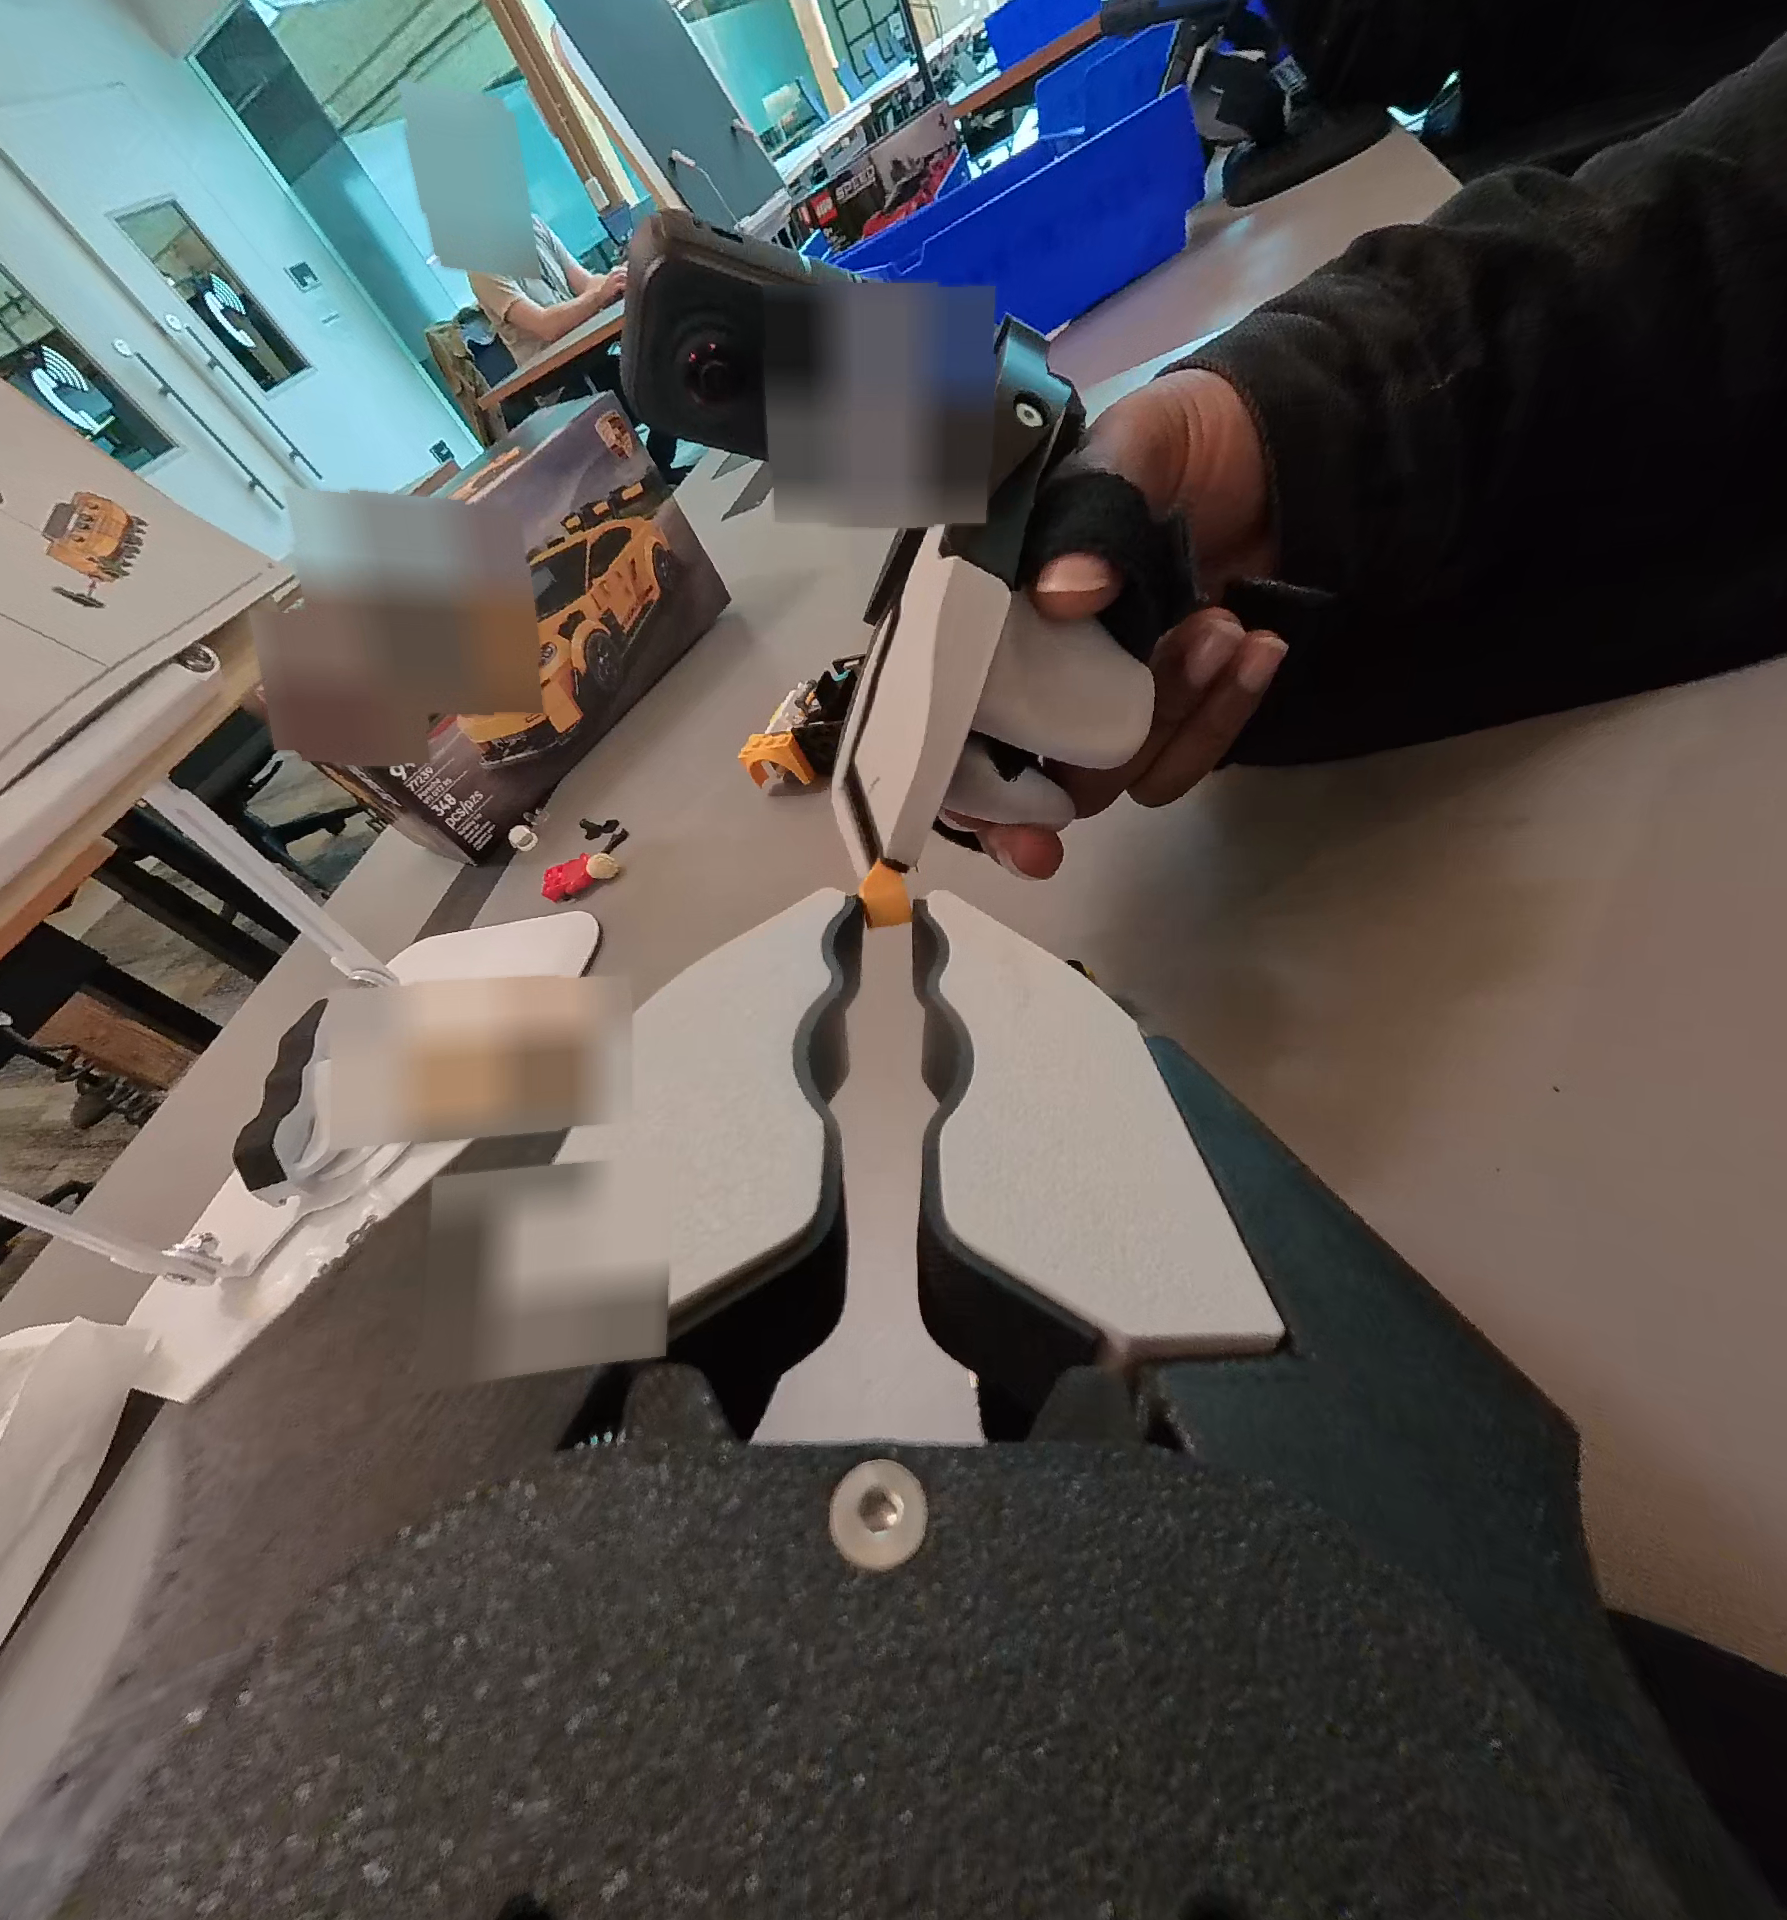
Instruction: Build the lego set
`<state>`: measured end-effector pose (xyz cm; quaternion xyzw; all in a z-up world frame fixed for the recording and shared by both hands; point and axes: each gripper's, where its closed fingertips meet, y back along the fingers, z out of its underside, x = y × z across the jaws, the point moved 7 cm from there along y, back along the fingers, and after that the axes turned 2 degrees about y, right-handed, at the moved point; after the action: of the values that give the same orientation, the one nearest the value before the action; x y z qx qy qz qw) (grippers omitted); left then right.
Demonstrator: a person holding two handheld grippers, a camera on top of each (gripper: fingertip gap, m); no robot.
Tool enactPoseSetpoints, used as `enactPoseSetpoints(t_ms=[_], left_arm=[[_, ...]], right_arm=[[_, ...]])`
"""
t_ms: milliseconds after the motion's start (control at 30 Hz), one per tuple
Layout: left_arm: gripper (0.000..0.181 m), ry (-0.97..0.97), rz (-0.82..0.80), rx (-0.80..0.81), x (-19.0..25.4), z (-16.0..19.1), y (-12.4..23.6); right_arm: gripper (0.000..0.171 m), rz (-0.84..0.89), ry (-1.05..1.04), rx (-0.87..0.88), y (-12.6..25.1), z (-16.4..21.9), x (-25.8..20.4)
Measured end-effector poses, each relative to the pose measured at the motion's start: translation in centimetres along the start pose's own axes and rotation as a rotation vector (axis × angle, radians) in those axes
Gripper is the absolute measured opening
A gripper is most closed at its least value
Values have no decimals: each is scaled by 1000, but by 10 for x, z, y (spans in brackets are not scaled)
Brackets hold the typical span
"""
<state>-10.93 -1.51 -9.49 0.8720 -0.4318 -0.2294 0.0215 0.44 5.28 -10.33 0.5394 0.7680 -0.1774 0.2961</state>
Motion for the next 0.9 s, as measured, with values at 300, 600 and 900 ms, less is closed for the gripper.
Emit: enactPoseSetpoints(t_ms=[300,600,900], left_arm=[[8,15,44,-10,2,4,-1],[0,39,50,-17,2,11,2],[8,91,28,0,-8,14,5]], right_arm=[[3,14,37,-69,1,5,2],[3,19,31,-123,-3,12,7],[3,62,63,-110,-5,9,10]])
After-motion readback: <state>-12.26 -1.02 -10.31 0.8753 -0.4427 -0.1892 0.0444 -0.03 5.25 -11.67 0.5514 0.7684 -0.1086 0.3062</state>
